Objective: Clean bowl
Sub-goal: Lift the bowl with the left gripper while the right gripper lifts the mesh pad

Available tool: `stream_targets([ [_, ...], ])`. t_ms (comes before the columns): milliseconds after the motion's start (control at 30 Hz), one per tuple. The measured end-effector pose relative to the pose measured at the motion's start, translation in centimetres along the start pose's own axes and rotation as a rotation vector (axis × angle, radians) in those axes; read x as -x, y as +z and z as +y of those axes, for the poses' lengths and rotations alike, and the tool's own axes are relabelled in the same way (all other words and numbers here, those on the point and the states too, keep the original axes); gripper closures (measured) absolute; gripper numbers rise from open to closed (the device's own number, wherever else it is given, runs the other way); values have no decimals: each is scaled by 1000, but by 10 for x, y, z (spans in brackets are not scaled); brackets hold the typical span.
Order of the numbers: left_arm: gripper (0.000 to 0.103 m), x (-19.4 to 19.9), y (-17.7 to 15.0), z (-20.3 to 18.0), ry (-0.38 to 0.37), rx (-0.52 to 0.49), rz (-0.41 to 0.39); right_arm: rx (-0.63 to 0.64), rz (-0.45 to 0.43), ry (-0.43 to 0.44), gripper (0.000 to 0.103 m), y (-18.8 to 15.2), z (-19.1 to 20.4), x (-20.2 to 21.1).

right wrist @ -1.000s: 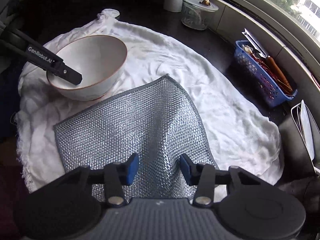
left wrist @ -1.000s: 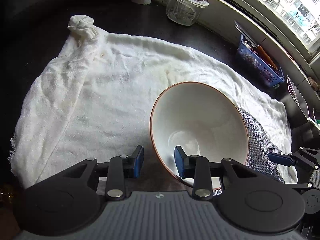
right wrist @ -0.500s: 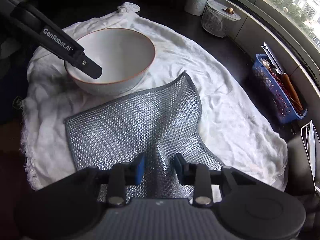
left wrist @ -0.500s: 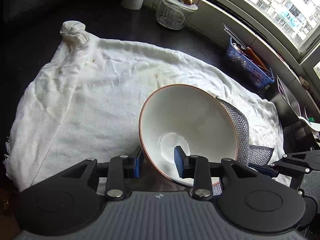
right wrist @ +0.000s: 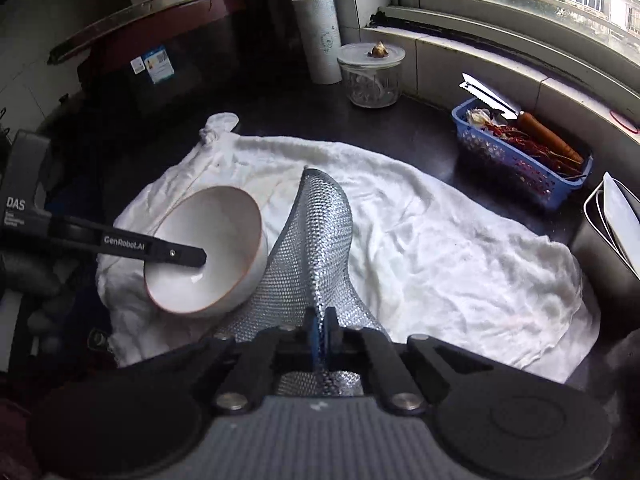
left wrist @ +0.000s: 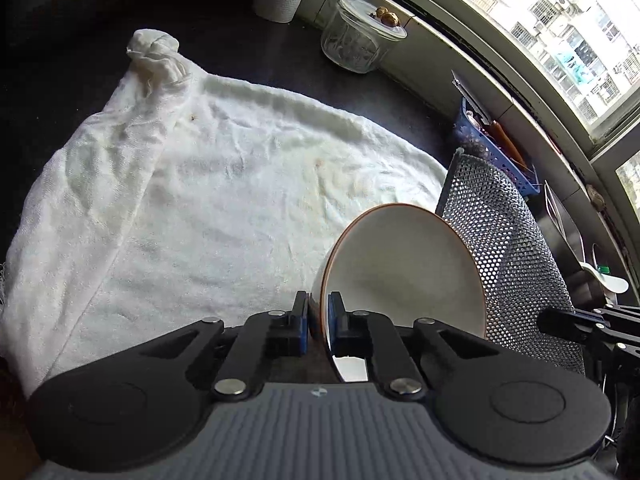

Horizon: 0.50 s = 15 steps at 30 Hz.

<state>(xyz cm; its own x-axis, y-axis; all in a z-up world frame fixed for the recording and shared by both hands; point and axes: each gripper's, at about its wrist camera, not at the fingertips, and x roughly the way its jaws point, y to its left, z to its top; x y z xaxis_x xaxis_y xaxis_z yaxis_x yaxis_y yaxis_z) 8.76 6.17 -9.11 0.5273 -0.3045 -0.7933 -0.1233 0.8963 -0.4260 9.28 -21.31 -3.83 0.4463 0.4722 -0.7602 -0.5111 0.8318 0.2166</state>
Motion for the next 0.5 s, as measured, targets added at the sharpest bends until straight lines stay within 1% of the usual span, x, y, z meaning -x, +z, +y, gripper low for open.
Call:
stream_targets([
  [67,95,-1,3,-1,-9,13,0,-12,-49,7,100,13,6,9],
  [167,95,-3,5,-2,10,19,15,-29,-114,11,100,26,6,23],
  [333,95,-3,3,-2,24,14,28,17,-66,54,100,24,27,1],
  [500,94,-2,3,2,17,27,41,63,-17,96,100,21,49,-21],
])
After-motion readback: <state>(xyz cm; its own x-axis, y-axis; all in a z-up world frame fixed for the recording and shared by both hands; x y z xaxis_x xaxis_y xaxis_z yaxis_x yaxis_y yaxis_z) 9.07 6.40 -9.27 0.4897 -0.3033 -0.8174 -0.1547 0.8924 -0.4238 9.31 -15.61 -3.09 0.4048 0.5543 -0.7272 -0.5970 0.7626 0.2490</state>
